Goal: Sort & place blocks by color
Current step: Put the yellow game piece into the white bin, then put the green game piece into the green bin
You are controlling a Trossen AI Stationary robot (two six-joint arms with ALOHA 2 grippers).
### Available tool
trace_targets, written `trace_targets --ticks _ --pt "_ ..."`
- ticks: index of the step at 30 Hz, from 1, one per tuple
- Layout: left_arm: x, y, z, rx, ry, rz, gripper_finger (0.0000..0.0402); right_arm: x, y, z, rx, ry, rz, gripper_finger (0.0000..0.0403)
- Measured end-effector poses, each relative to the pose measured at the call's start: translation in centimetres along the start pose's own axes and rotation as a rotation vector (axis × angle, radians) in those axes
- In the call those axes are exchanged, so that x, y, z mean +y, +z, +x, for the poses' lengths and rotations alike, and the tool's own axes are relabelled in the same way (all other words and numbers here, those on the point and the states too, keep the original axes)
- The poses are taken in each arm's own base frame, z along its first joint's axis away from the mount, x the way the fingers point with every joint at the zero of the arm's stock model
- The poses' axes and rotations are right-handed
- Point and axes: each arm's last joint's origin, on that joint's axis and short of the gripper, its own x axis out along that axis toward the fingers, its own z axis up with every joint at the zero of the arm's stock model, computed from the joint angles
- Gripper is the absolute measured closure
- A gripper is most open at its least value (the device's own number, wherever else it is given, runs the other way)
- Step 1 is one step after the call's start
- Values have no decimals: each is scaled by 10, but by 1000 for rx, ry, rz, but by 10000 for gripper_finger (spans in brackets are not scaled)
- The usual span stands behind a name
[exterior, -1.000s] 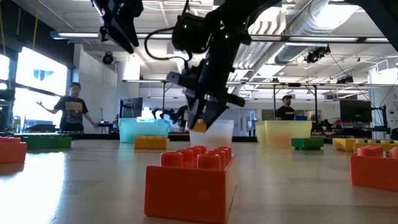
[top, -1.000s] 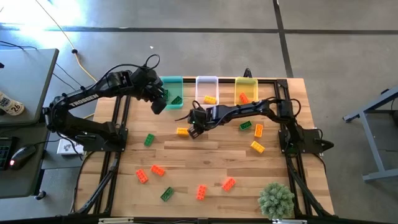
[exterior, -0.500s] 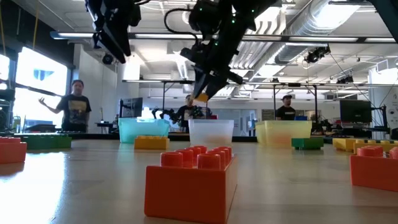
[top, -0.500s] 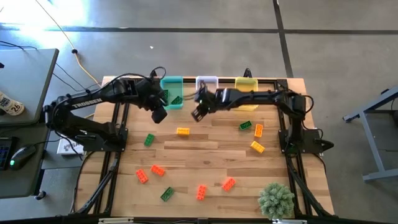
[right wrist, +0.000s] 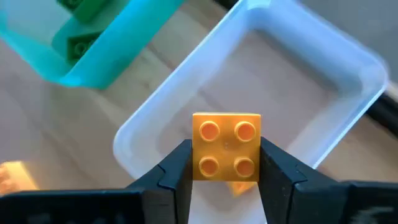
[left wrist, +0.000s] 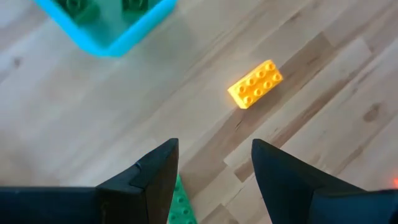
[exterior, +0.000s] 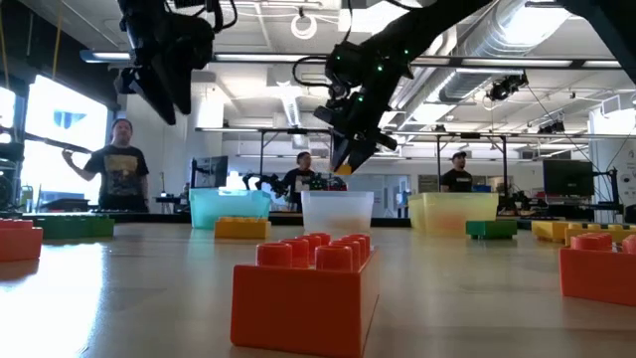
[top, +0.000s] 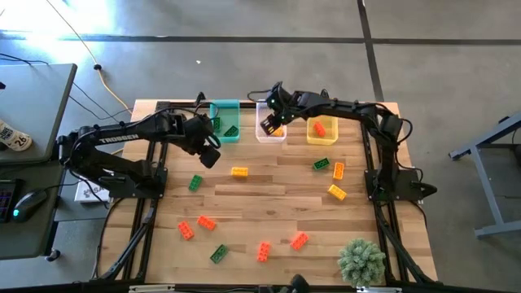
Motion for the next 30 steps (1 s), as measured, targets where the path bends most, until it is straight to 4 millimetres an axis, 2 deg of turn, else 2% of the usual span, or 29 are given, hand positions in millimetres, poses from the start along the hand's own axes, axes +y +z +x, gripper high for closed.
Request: trace_targets --ticks 9,14,24,30 --pt "6 -13 18 70 42 -220 209 -20 4 11 28 6 -61 278" --pt "6 -23 27 117 53 -276 209 -22 6 11 16 22 -138 264" --pt "3 -46 44 158 128 -369 208 -21 7 11 7 53 -200 198" --pt "5 -61 54 207 163 -423 196 -21 8 11 -7 59 -246 191"
